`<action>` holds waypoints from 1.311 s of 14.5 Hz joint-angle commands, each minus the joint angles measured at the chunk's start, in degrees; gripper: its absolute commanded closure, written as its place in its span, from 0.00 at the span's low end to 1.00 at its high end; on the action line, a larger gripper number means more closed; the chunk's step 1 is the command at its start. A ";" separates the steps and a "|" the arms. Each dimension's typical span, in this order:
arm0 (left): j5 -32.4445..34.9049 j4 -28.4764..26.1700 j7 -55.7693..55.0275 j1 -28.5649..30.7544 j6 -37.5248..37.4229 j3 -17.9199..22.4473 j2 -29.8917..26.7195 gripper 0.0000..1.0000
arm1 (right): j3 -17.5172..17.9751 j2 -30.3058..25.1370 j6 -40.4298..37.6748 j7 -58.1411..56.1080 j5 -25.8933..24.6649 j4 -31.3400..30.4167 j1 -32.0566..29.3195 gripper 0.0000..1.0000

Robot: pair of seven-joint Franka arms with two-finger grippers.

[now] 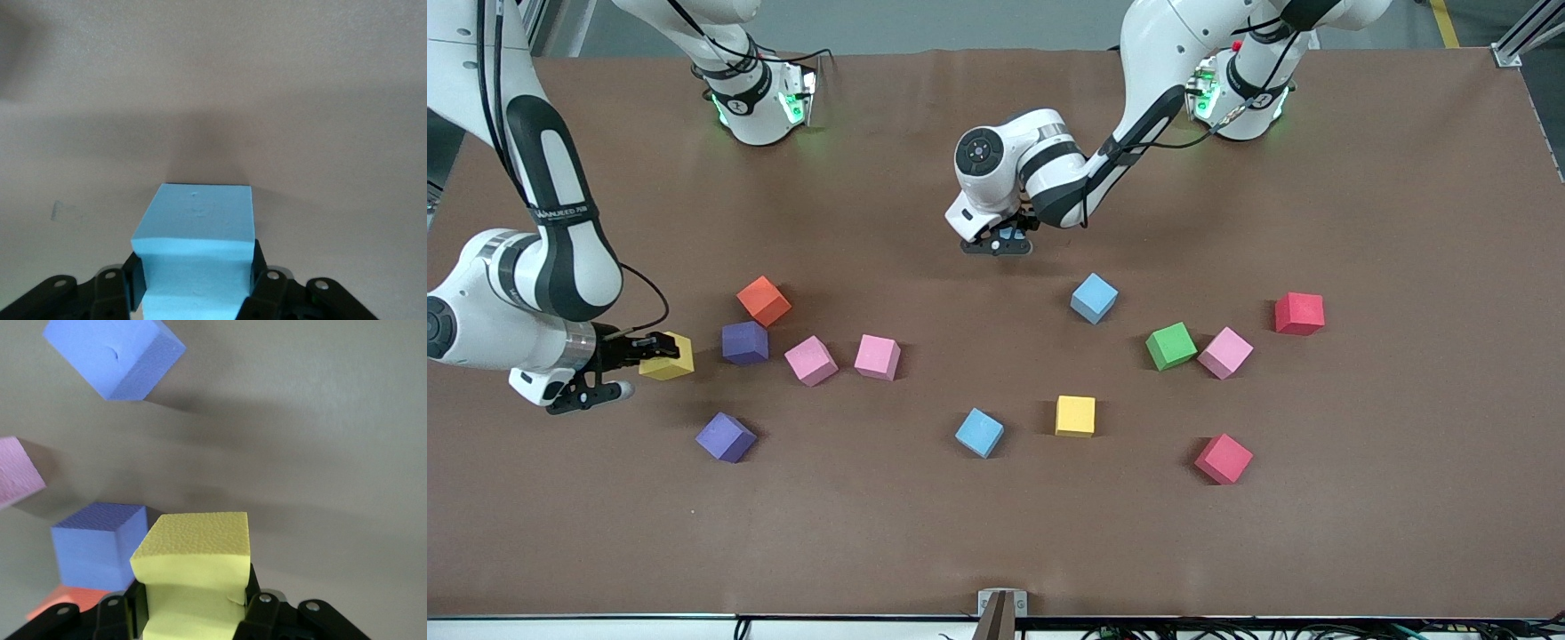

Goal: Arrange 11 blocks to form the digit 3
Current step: 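Place the blue cube with the left gripper while the right gripper lifts yellow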

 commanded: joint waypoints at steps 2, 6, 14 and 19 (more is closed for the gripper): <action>1.62 1.87 -1.06 -0.04 -0.49 0.02 1.67 0.77 | 0.26 -1.64 -4.85 6.53 3.96 1.83 0.52 0.95; 1.62 1.87 -0.97 0.13 -0.58 0.02 1.59 0.00 | 0.26 -2.60 -5.91 12.33 5.21 1.39 2.01 0.95; 0.92 1.87 -5.54 1.28 -4.79 -0.60 -4.64 0.00 | 0.26 -9.28 -9.69 32.28 5.47 -0.89 10.54 0.95; -0.04 1.87 -5.63 4.51 -9.18 -0.51 -12.46 0.00 | 0.26 -12.35 -11.80 38.78 5.47 -1.25 14.31 0.95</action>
